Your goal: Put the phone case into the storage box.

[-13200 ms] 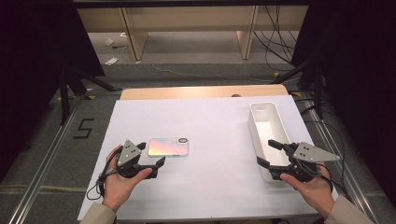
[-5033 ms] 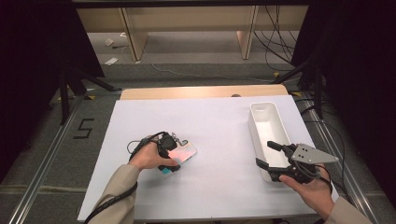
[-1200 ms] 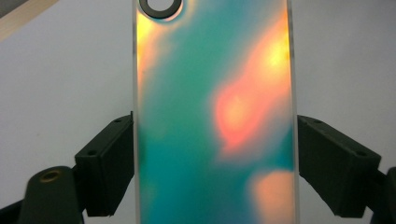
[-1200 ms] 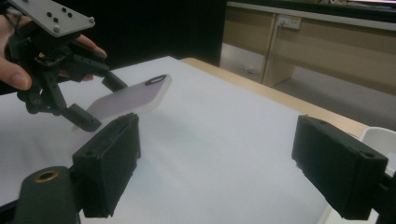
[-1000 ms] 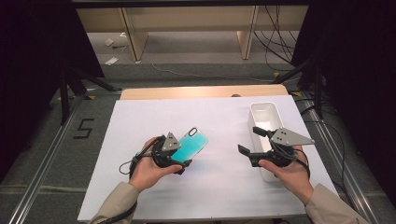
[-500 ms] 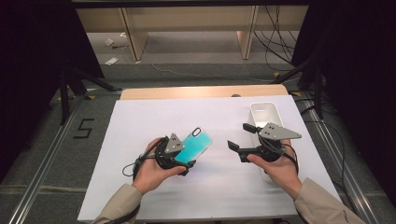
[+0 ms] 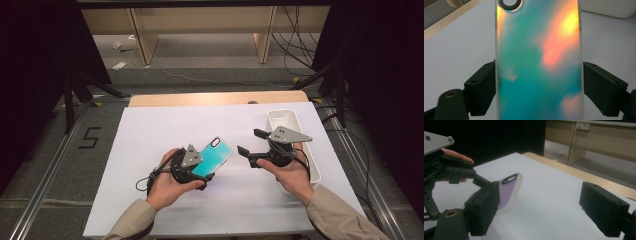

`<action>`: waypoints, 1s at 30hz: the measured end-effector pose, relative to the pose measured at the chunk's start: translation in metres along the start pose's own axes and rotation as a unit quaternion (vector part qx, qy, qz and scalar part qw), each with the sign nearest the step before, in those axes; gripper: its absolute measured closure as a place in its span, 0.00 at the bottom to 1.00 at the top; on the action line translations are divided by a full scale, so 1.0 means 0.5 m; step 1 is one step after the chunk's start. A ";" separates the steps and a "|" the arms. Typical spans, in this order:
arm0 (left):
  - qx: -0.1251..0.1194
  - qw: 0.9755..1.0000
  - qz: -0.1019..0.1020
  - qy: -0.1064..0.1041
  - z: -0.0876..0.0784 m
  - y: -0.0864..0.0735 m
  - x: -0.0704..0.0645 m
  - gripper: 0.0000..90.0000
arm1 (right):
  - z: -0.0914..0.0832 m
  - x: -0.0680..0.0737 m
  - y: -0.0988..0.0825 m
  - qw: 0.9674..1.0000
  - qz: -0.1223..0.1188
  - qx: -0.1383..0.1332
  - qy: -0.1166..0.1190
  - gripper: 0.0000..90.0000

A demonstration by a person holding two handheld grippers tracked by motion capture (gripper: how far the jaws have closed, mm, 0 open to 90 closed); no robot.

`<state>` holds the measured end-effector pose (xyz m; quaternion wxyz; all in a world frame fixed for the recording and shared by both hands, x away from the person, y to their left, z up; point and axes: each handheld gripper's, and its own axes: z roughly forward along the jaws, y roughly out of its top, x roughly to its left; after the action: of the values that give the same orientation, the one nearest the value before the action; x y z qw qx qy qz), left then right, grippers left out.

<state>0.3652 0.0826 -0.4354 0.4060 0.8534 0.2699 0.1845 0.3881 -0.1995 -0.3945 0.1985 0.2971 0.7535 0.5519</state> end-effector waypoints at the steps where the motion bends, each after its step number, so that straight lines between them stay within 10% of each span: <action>1: 0.000 1.000 0.001 -0.002 0.001 0.001 -0.002 0.19 | 0.006 -0.001 0.000 1.000 0.003 0.002 0.001 0.20; 30: -0.006 1.000 0.021 -0.018 0.021 0.017 -0.044 0.19 | 0.081 0.012 -0.008 0.998 0.029 0.030 0.036 0.27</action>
<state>0.3560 0.0586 -0.4371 0.4118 0.8596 0.2437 0.1791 0.4081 -0.1674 -0.4108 0.1461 0.3047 0.7677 0.5445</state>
